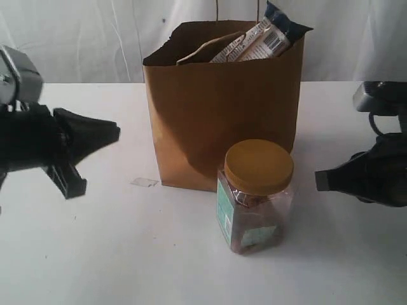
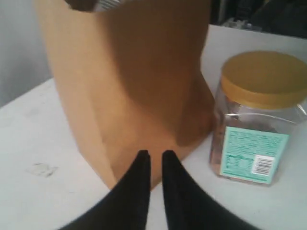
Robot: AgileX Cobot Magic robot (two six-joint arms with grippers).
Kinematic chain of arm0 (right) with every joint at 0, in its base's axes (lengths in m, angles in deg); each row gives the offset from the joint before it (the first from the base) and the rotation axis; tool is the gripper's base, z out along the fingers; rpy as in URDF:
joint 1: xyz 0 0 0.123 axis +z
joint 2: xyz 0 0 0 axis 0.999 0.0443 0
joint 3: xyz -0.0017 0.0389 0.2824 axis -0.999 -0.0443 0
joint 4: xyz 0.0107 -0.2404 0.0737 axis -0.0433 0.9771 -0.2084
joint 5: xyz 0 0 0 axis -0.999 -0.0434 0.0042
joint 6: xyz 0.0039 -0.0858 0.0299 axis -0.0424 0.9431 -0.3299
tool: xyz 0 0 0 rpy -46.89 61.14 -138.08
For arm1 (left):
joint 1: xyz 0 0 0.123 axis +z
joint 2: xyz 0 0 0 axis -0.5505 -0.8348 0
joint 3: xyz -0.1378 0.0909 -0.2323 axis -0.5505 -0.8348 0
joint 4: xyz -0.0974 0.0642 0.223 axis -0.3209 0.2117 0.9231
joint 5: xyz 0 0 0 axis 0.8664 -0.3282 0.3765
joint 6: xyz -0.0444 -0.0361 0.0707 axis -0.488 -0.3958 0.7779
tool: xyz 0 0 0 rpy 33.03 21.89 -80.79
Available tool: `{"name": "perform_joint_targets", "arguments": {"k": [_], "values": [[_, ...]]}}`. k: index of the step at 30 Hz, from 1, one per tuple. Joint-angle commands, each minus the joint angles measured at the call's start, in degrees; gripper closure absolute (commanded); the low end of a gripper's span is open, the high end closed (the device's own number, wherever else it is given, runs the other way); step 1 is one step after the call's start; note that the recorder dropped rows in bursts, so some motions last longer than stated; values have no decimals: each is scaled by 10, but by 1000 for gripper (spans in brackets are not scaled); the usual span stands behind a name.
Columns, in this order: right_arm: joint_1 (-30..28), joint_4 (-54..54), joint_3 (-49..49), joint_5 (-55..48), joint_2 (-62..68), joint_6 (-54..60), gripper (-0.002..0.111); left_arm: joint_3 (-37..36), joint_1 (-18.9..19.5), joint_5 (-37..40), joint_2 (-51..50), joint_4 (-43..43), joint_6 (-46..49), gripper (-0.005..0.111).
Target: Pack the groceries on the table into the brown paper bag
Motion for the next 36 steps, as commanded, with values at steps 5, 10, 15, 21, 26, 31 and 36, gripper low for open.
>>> {"name": "perform_joint_targets", "arguments": {"k": [5, 10, 15, 21, 26, 31, 36], "values": [[-3, 1, -2, 25, 20, 7, 108, 0, -114, 43, -114, 5, 5, 2], [-3, 4, -3, 22, 18, 7, 108, 1, -121, 33, -130, 1, 5, 2], [-3, -2, -3, 25, 19, 7, 108, 2, -121, 10, -136, -54, 48, 2], [-3, -39, -2, 31, 59, 7, 108, 2, -121, -31, -184, -104, 239, 2], [-3, -79, 18, 42, 98, 46, 108, 2, -121, -131, -235, -191, 262, 2], [-3, -82, 21, 79, 116, 40, 108, 5, -148, -148, -290, -229, 269, 2], [-3, -88, 22, 65, 139, 51, 108, 33, -194, -164, -323, -246, 316, 2]]}}
